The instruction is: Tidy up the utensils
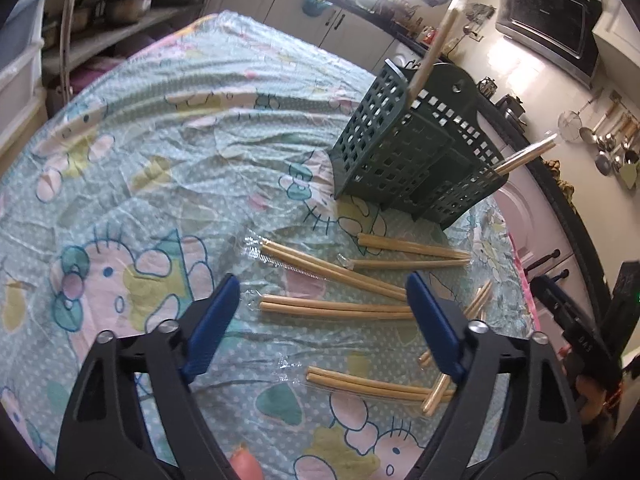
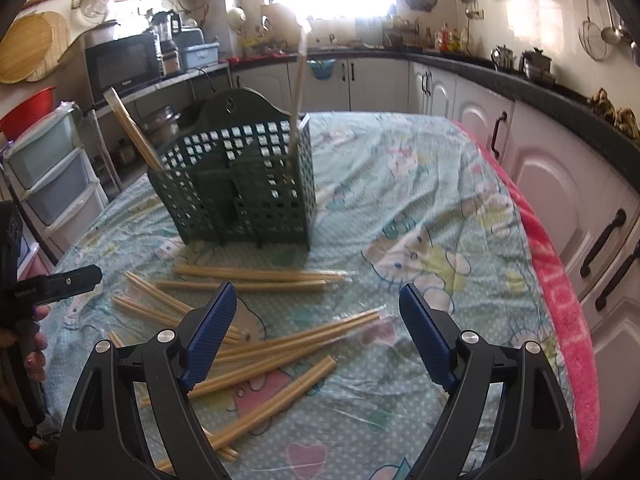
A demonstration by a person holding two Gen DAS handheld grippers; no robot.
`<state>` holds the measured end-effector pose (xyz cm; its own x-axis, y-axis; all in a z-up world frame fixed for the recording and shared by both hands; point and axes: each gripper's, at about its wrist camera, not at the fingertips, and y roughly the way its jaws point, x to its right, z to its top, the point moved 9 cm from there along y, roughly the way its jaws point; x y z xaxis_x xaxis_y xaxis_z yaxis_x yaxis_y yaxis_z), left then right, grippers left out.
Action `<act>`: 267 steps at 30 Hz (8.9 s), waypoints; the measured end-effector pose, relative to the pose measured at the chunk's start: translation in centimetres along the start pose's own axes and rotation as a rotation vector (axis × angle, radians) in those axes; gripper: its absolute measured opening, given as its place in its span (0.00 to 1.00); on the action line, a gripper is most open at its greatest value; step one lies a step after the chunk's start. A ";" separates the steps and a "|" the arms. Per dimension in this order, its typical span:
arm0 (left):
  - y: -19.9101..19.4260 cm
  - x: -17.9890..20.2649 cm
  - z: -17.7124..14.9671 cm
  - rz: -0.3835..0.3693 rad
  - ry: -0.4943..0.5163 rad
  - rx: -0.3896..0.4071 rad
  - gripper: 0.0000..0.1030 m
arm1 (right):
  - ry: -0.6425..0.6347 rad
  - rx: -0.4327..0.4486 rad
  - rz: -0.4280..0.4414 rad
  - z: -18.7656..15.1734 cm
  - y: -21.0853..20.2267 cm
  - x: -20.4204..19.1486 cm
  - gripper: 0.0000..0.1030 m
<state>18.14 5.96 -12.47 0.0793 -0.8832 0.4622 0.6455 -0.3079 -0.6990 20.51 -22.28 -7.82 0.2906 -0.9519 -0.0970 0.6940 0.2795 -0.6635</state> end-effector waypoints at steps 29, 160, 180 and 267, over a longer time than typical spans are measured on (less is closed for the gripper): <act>4.1 -3.7 2.8 0.028 -0.161 -0.041 0.43 | 0.296 -0.232 0.070 -3.2 6.5 4.1 0.47; -12.9 21.2 21.0 -0.331 0.239 0.404 0.00 | -0.002 0.472 0.277 27.2 -11.0 -6.0 0.01; -7.5 19.8 19.7 -0.292 0.227 0.331 0.01 | 0.008 0.414 0.252 25.5 -5.2 -5.1 0.01; -10.4 12.1 10.7 -0.139 0.201 0.346 0.90 | -0.050 0.309 0.169 13.0 -7.3 -5.3 0.75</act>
<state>20.47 2.24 6.26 -0.1538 -0.9036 0.3997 0.8594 -0.3220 -0.3971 22.43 -17.61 7.16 0.4450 -0.8837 -0.1449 0.7976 0.4647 -0.3845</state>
